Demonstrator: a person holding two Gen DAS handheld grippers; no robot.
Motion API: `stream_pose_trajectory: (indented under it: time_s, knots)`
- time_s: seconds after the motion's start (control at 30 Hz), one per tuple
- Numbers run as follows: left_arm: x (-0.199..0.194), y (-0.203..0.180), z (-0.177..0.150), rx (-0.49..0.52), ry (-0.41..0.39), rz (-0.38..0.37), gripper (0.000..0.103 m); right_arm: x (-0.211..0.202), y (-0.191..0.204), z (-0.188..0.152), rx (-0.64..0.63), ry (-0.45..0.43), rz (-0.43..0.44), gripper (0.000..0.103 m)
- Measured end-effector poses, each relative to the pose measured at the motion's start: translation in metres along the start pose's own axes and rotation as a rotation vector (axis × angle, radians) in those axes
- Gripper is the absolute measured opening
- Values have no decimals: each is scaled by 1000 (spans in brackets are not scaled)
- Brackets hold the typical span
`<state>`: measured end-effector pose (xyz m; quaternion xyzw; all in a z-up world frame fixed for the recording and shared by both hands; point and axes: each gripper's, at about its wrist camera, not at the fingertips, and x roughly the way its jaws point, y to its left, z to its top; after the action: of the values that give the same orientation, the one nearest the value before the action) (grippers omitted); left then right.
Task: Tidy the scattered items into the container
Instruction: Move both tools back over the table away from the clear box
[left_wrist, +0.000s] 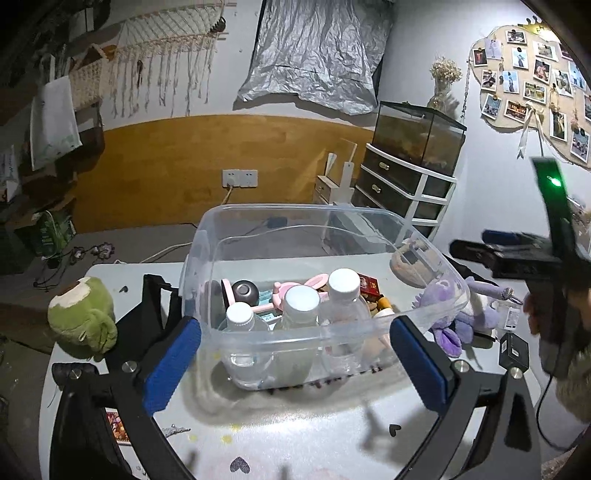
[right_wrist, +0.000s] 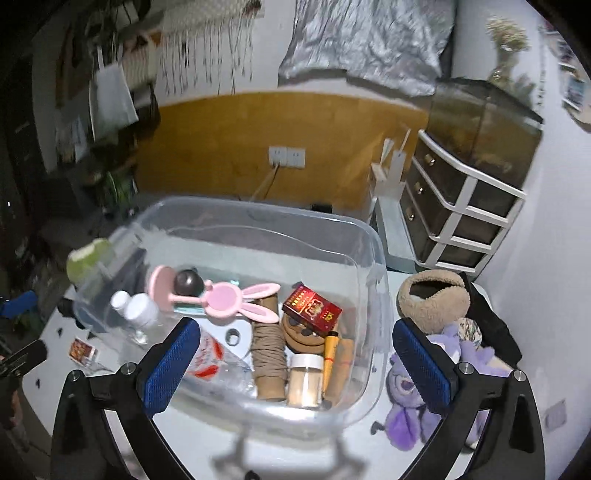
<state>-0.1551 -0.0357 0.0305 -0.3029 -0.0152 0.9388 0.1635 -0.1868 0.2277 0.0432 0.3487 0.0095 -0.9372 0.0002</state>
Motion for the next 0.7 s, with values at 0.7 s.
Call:
stream_pose_trajectory:
  time_s: [0.7]
  knots:
    - [-37,-4,-53,-15,-18,59,103,-61,60,-103,167,-125,-54,103]
